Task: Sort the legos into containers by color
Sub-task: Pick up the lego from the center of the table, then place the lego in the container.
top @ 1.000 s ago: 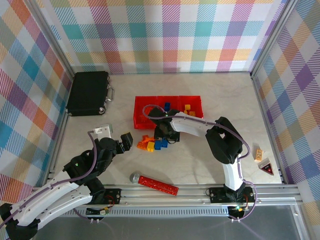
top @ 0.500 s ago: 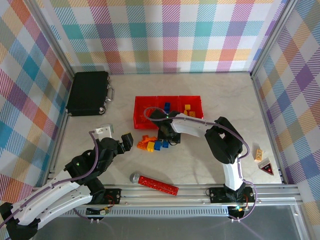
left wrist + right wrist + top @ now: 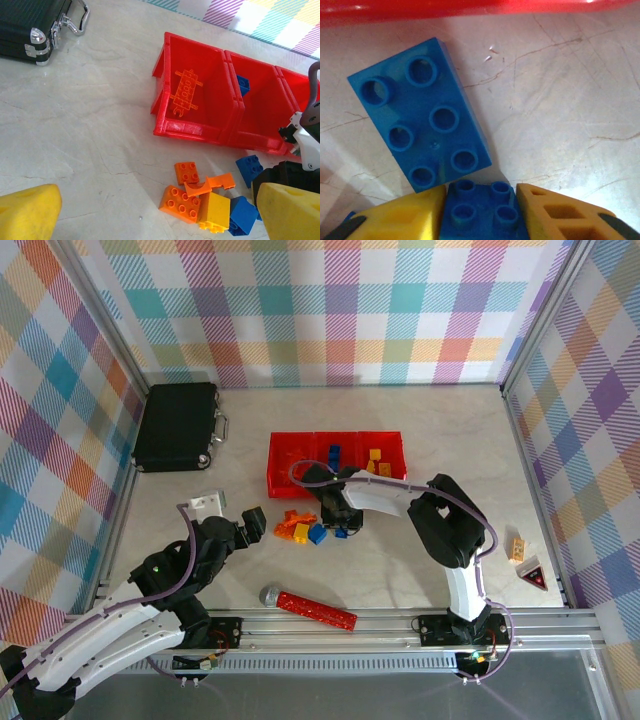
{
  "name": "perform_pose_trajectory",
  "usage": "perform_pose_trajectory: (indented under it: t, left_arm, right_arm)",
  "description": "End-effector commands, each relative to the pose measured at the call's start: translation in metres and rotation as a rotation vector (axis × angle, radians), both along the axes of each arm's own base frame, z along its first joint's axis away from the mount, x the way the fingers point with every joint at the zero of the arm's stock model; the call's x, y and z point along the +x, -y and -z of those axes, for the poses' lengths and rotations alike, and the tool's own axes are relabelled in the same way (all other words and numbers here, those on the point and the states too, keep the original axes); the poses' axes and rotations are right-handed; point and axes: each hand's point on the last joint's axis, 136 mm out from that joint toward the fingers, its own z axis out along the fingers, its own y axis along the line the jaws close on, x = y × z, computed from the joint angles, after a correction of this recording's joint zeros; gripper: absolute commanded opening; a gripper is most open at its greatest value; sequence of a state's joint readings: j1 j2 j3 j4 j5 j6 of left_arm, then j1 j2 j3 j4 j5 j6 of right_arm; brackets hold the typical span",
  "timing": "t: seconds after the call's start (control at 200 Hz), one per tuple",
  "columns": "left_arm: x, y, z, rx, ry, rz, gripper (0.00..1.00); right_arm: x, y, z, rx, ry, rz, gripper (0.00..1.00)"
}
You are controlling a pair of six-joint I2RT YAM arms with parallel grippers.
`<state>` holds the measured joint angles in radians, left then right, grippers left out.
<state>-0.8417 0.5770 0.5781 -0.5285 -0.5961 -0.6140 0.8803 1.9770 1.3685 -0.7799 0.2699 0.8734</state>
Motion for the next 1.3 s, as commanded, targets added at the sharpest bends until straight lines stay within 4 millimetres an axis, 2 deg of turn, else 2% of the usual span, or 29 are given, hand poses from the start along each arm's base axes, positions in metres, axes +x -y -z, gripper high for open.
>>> perform_pose_trajectory:
  t: [0.0, 0.185, 0.39, 0.545, 0.705, 0.855, 1.0, 1.135, 1.295]
  left_arm:
    - [-0.001, -0.007, 0.003, 0.002, -0.004, -0.025, 1.0]
    - [-0.001, -0.006, 0.003, -0.001, -0.003, -0.025, 1.0]
    - [-0.001, -0.005, 0.003, -0.008, -0.004, -0.023, 1.0]
    - [0.0, -0.005, -0.003, -0.011, 0.001, -0.021, 1.0]
    - [-0.001, -0.005, -0.005, -0.007, 0.002, -0.017, 1.0]
    - [-0.001, -0.003, -0.004, -0.016, -0.005, -0.011, 1.0]
    - [-0.003, -0.001, -0.003, -0.016, -0.018, 0.004, 1.0]
    - [-0.003, -0.002, -0.002, -0.005, -0.023, 0.003, 1.0]
    - [-0.001, 0.0, 0.002, -0.004, -0.025, -0.001, 1.0]
  right_arm:
    - [-0.005, 0.005, -0.018, -0.007, 0.025, -0.025, 0.35]
    - [-0.005, 0.003, -0.04, 0.021, 0.062, -0.046, 0.25]
    - [0.014, -0.004, -0.094, 0.07, 0.175, -0.101, 0.24]
    - [0.052, -0.009, -0.14, 0.097, 0.293, -0.167, 0.25]
    - [0.099, -0.01, -0.162, 0.115, 0.355, -0.177, 0.25]
    - [0.141, -0.009, -0.159, 0.107, 0.38, -0.183, 0.25]
    - [0.172, -0.008, -0.137, 0.127, 0.379, -0.176, 0.26]
    - [0.182, -0.011, -0.124, 0.094, 0.365, -0.209, 0.26]
    - [0.181, -0.015, -0.112, 0.094, 0.337, -0.228, 0.26]
